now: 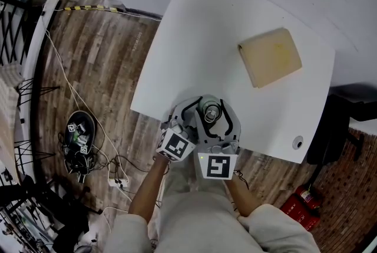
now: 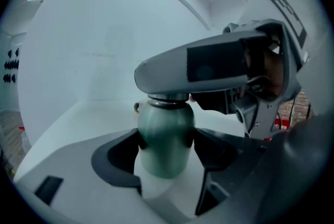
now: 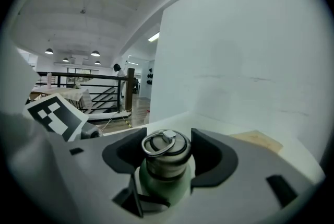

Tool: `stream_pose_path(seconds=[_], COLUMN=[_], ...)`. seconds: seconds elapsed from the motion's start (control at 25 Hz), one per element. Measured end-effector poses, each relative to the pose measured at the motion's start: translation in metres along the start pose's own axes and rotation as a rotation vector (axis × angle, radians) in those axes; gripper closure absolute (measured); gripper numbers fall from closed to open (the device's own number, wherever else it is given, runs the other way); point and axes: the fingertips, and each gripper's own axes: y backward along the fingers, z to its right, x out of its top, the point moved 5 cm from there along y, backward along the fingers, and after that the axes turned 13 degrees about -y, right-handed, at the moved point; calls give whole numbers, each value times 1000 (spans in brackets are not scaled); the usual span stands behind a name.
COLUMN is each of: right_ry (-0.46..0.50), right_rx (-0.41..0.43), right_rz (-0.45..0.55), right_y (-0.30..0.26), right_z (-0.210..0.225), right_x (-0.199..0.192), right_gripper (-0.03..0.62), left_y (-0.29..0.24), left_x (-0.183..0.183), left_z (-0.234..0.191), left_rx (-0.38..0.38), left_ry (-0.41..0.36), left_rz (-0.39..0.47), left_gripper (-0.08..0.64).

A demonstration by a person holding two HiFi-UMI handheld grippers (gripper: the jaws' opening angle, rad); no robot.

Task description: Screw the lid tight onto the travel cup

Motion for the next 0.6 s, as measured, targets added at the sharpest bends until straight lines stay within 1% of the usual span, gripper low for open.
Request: stream_pose_path(seconds=[0.08,0.12,0.16,0.2,0.24,0.28,0.4,0.52,0.6], right_ry=[-29,-66,-114,-154,-174,-174,-131,-66,-44], right_rx=[-2,16,51,107,175,246,419,529,596], right_rz=[24,42,57,62,61,59,34,1,-22], right_y=[0,1,1,1,2,2,6,9,10], right_z=[0,1,1,1,1,0,1,6,10], right_x=[0,0,-1,-1,-2,-2,-4,-7,-7], right_gripper=[331,331,331,322,283,221,215,213,213], left_y=[0,0,0,-1,-1,-1,-2,-2,-1], left_x=[0,0,0,0,-1,-1,-1,0,0], left_z=[0,0,0,0,0,0,0,1,1], left_rx=[0,-2,-4,-6,-8,-8,-10,-14,-16], left_ry=[-2,-4,-6,-7,-8,-9,-13,-17,-19], left_rz=[1,1,2,2,1,1,2,2,2], left_gripper=[229,229,229,229,229,229,229,230,230])
